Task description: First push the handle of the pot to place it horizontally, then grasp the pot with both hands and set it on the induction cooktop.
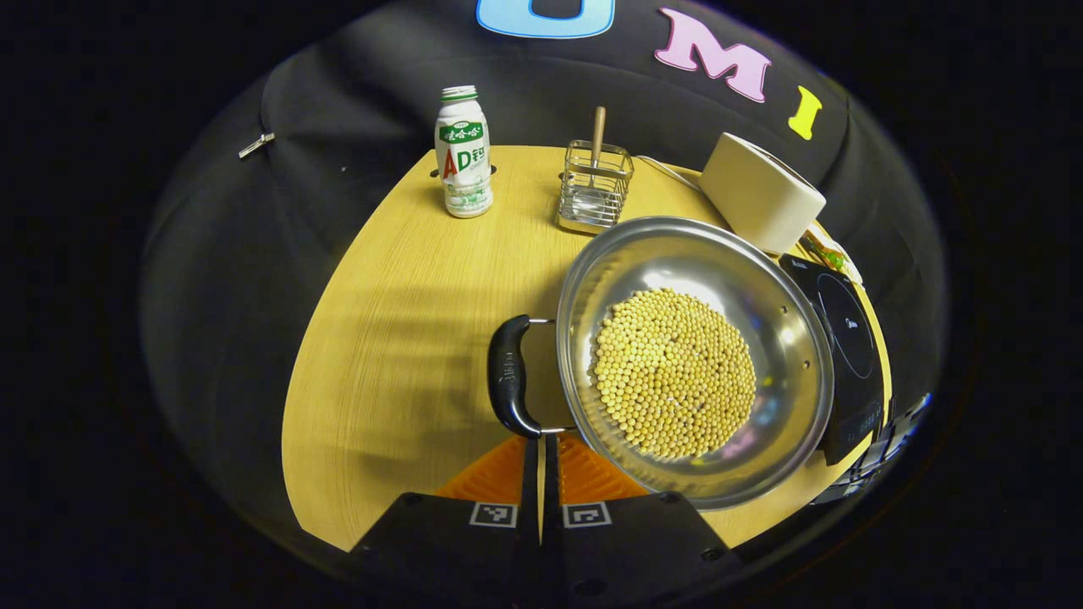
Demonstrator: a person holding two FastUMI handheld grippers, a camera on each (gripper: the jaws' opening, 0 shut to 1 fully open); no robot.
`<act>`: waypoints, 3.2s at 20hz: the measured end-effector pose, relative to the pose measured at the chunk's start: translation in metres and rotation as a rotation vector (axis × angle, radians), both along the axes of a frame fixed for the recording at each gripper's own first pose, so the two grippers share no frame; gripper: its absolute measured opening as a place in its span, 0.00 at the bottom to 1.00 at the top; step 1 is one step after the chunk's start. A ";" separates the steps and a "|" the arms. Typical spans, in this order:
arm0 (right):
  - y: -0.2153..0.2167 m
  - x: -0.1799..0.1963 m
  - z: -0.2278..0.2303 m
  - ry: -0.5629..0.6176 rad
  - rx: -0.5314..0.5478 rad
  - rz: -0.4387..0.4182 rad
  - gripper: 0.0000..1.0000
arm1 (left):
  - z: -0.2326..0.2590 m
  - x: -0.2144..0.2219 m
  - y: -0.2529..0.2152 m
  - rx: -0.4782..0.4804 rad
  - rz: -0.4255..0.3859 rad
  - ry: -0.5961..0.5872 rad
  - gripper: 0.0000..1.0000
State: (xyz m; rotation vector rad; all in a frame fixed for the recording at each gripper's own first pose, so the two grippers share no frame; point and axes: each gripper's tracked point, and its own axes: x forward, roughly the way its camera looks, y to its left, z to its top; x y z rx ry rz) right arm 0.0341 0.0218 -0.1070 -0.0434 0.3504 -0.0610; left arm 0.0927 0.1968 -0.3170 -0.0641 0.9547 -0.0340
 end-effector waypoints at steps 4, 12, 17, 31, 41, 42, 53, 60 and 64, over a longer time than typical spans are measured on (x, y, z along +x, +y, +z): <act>0.007 0.003 -0.012 0.029 -0.002 0.013 0.98 | -0.001 0.011 0.008 0.021 -0.011 0.002 0.05; 0.064 0.015 -0.069 0.175 0.061 0.139 0.98 | 0.041 -0.001 0.018 -0.047 0.062 -0.089 0.05; 0.117 0.018 -0.124 0.367 0.152 0.240 0.99 | 0.075 0.019 0.029 -0.058 0.089 -0.223 0.65; 0.180 0.033 -0.237 0.665 0.170 0.345 0.99 | 0.042 0.058 0.010 -0.177 0.010 -0.206 0.95; 0.208 0.027 -0.282 0.809 0.262 0.311 0.95 | 0.007 0.076 -0.009 -0.257 -0.047 -0.120 0.95; 0.208 0.032 -0.284 0.806 0.269 0.301 0.93 | 0.003 0.077 -0.011 -0.266 -0.051 -0.105 0.95; 0.203 0.045 -0.302 0.834 0.288 0.246 0.60 | -0.030 0.073 -0.003 -0.279 0.014 0.005 0.63; 0.203 0.041 -0.305 0.874 0.275 0.238 0.51 | -0.031 0.068 -0.004 -0.271 0.032 0.014 0.58; 0.206 0.038 -0.299 0.873 0.267 0.249 0.51 | -0.023 0.061 -0.005 -0.262 0.038 0.008 0.56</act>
